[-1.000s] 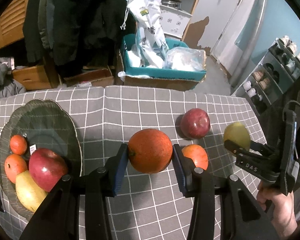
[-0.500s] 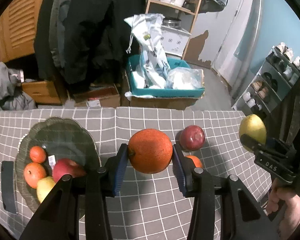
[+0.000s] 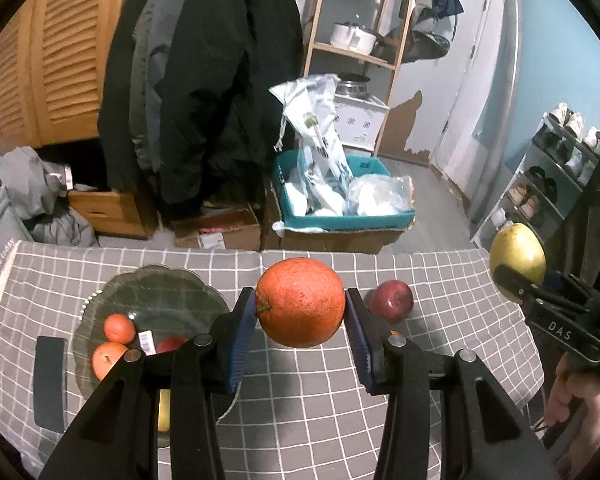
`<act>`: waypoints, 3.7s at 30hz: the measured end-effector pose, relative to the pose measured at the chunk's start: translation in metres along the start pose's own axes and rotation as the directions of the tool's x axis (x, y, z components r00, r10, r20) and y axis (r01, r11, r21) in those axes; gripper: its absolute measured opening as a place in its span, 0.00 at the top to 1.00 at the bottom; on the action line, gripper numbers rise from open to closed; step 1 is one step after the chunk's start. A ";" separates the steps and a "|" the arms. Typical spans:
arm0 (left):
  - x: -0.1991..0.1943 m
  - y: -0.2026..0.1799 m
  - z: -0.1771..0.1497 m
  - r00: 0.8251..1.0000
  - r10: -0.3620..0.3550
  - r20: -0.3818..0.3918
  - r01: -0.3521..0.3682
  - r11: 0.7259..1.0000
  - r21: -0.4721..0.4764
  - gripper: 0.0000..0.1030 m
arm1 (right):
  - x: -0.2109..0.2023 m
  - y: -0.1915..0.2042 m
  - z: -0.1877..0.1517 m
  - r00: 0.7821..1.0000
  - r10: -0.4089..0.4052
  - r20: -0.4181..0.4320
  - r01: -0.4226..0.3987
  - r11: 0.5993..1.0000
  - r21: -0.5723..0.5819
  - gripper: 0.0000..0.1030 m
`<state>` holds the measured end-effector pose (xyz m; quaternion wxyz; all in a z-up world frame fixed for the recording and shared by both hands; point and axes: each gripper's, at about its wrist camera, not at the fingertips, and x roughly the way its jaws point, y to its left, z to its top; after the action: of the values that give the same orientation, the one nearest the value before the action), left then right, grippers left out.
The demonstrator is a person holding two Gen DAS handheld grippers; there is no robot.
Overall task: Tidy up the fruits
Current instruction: 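Lift the orange with the left tool while the right tool lifts the pear toward the bowl, then lower the orange into the green bowl and open the left tool while the right tool releases the pear there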
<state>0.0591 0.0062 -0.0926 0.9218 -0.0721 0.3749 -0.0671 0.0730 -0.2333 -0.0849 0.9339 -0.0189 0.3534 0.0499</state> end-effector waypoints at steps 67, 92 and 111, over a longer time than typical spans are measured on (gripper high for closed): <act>0.081 0.183 -0.051 0.957 0.144 -0.253 -0.206 0.948 -0.241 0.56 | 0.133 0.241 -0.007 0.910 0.320 -0.262 -0.373 0.909 -0.187 0.34; 0.051 0.227 -0.062 0.949 0.207 -0.238 -0.281 0.896 -0.345 0.33 | 0.181 0.281 -0.025 0.877 0.286 -0.387 -0.396 0.886 -0.243 0.33; 0.031 0.217 -0.056 0.955 0.209 -0.211 -0.272 0.899 -0.343 0.29 | 0.148 0.281 -0.009 0.919 0.257 -0.299 -0.349 0.882 -0.316 0.24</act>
<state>0.0572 0.2088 -0.1934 0.8578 -0.1905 0.4637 0.1131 0.1473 0.0571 -0.1901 0.8428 -0.1415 0.4505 0.2581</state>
